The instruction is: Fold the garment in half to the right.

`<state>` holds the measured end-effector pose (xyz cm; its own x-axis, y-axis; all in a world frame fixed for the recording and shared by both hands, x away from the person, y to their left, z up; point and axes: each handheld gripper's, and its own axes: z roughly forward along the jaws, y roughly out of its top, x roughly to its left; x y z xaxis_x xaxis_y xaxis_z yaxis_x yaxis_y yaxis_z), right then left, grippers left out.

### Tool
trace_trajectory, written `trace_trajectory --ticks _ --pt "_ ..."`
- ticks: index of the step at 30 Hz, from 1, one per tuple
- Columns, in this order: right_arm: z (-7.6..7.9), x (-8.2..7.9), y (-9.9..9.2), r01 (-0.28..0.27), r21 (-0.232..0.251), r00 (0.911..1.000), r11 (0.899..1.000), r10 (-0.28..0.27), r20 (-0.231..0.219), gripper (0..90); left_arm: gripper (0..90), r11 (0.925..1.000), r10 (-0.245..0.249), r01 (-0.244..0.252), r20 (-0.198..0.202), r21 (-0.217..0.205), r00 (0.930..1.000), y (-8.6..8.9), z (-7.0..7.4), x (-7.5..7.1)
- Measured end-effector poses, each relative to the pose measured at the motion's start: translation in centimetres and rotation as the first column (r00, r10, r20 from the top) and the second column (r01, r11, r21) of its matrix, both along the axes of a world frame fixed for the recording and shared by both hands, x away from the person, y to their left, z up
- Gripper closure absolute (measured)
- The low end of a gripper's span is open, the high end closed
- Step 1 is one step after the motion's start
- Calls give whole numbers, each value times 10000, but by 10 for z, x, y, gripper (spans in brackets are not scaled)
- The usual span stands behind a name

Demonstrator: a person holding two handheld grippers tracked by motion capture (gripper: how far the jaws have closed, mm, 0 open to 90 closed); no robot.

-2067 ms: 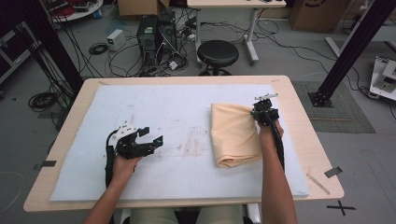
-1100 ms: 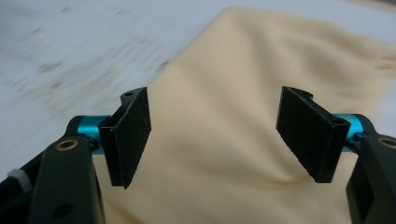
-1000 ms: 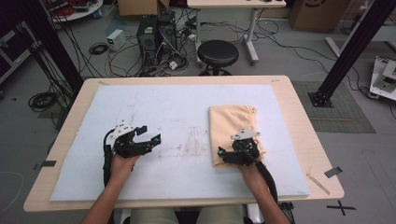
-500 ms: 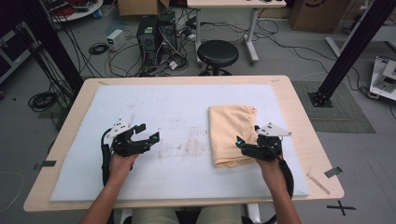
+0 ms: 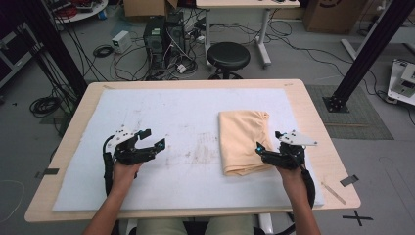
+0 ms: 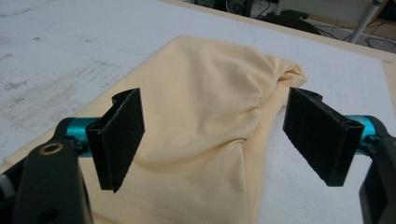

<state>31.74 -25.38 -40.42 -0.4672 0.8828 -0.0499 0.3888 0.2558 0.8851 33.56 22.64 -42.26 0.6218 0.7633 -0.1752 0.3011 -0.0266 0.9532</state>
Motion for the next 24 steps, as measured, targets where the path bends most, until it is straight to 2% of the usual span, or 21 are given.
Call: trace_trajectory --ticks 10,24 --pt "-1 -3 -3 64 64 10000 10000 -64 45 210 228 9999 90 -89 174 -46 9998 5 4 -5" --pt "0 -5 -7 82 262 9998 9996 -86 180 210 228 10000 18 -18 112 24 9999 3 3 -4"
